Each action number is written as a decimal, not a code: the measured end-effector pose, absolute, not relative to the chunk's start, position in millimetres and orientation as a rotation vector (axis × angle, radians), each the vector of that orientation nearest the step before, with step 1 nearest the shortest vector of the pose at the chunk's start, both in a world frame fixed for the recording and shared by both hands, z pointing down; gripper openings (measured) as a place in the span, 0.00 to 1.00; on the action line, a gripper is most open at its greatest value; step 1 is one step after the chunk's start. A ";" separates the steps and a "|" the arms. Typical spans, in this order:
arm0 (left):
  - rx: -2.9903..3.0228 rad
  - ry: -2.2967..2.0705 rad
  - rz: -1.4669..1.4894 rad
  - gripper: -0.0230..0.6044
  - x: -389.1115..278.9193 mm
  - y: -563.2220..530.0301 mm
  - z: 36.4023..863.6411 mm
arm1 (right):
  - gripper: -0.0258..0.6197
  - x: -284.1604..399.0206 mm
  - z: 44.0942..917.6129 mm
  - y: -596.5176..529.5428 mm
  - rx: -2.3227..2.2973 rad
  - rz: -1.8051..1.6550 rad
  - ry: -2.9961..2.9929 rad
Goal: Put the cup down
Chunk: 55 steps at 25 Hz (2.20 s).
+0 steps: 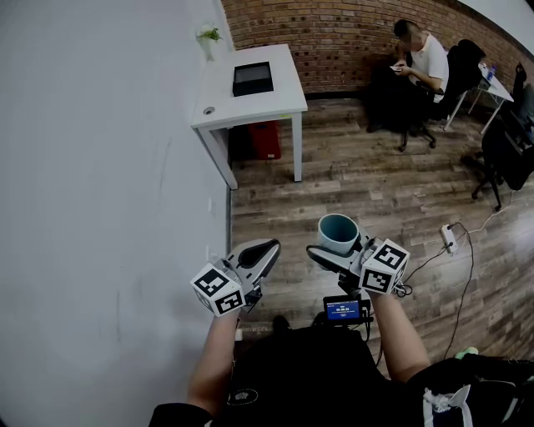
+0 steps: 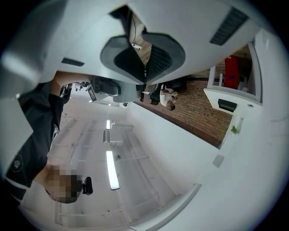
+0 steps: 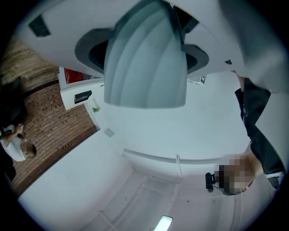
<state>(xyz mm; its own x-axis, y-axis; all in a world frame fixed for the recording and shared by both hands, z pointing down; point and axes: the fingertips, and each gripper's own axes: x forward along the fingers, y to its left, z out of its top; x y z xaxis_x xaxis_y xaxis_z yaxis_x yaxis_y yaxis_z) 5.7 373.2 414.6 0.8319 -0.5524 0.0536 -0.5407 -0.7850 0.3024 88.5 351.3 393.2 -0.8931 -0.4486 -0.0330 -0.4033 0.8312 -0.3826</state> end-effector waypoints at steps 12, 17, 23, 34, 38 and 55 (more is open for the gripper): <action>2.712 -0.817 -0.049 0.05 10.0 378.2 414.1 | 0.65 93.7 396.2 353.3 -0.677 -0.582 2.885; 2.710 -0.823 -0.045 0.05 14.5 378.4 416.1 | 0.65 99.1 398.2 354.6 -0.675 -0.585 2.880; 2.712 -0.829 -0.030 0.05 29.1 372.2 415.0 | 0.65 116.5 397.2 349.3 -0.680 -0.589 2.868; 2.712 -0.887 -0.024 0.05 59.3 357.2 422.0 | 0.65 167.2 414.5 333.0 -0.701 -0.644 2.831; 2.687 -0.907 -0.018 0.05 61.9 342.1 428.5 | 0.65 178.1 419.7 319.8 -0.711 -0.671 2.816; 2.743 -0.792 -0.050 0.05 25.5 123.9 437.2 | 0.65 123.1 426.8 114.2 -0.805 -0.683 2.854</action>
<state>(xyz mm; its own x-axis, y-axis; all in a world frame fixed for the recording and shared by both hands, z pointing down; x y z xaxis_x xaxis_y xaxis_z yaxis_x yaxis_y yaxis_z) 25.5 123.9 437.2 0.8488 -0.5268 0.0449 -0.5168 -0.8089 0.2805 123.1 114.2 426.8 -0.8554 -0.5174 0.0260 -0.4731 0.7599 -0.4458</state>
